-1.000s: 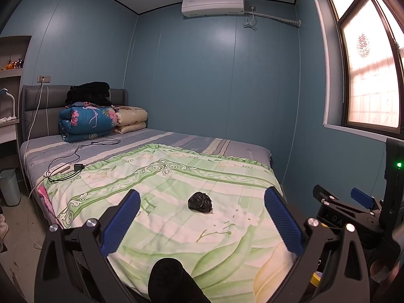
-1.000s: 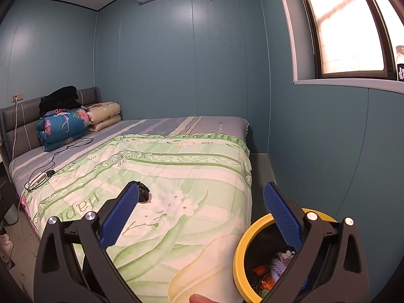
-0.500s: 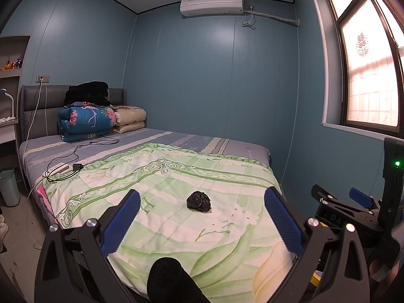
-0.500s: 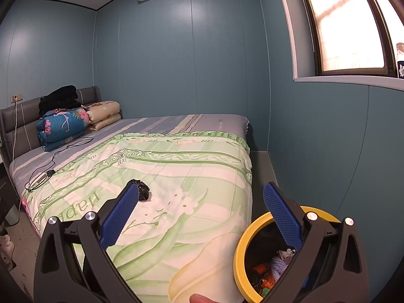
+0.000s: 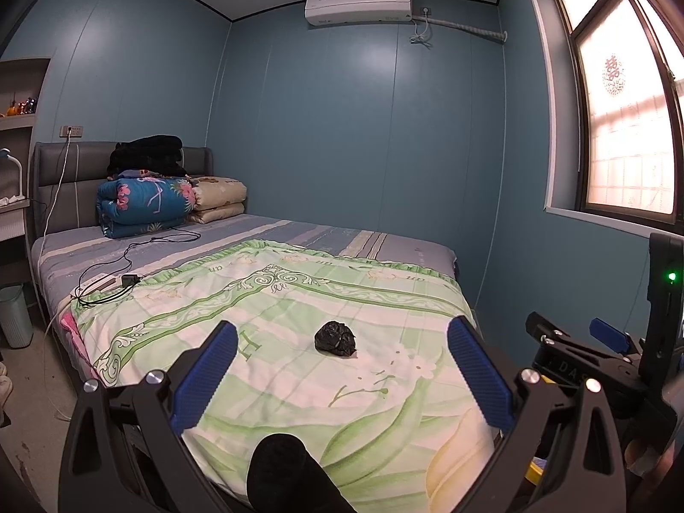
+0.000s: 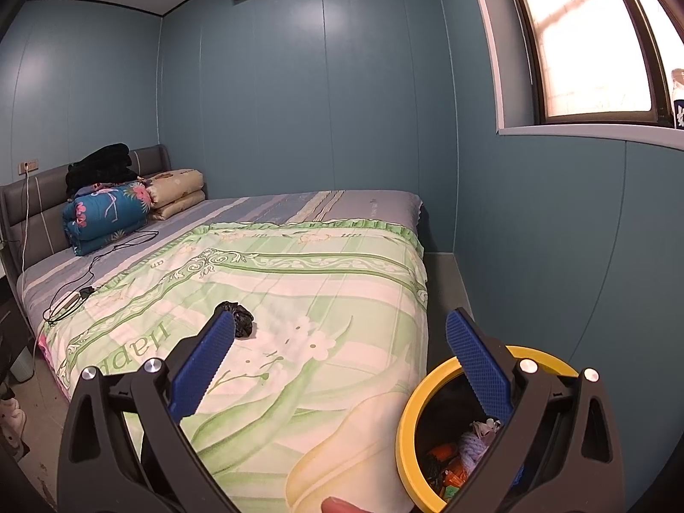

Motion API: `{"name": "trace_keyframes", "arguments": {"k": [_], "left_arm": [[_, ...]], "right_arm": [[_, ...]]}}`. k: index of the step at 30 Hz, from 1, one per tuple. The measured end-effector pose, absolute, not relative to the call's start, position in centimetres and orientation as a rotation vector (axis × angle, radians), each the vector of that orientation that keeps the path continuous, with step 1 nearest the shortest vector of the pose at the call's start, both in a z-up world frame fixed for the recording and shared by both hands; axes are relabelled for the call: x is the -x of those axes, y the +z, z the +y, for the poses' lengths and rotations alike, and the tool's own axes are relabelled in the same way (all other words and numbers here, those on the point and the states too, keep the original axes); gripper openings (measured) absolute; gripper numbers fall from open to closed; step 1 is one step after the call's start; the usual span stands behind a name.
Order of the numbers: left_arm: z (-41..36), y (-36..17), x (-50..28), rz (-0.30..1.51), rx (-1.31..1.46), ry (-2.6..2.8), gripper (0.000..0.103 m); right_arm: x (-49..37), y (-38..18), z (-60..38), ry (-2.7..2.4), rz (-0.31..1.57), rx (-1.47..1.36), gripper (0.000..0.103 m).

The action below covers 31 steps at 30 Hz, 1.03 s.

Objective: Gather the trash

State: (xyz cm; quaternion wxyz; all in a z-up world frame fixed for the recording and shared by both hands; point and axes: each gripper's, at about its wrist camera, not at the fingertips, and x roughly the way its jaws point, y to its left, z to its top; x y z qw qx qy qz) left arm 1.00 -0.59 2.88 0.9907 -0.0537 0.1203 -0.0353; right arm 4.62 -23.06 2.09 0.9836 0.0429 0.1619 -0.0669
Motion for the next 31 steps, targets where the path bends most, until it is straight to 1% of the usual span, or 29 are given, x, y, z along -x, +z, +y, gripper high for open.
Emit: {"name": "trace_keyframes", "arguments": {"k": [31], "left_arm": [[-0.46, 2.72, -1.12, 0.261, 0.122, -0.07, 0.095]], "right_arm": [[-4.6, 1.84, -23.14, -0.134, 0.334, -0.093, 0.095]]}}
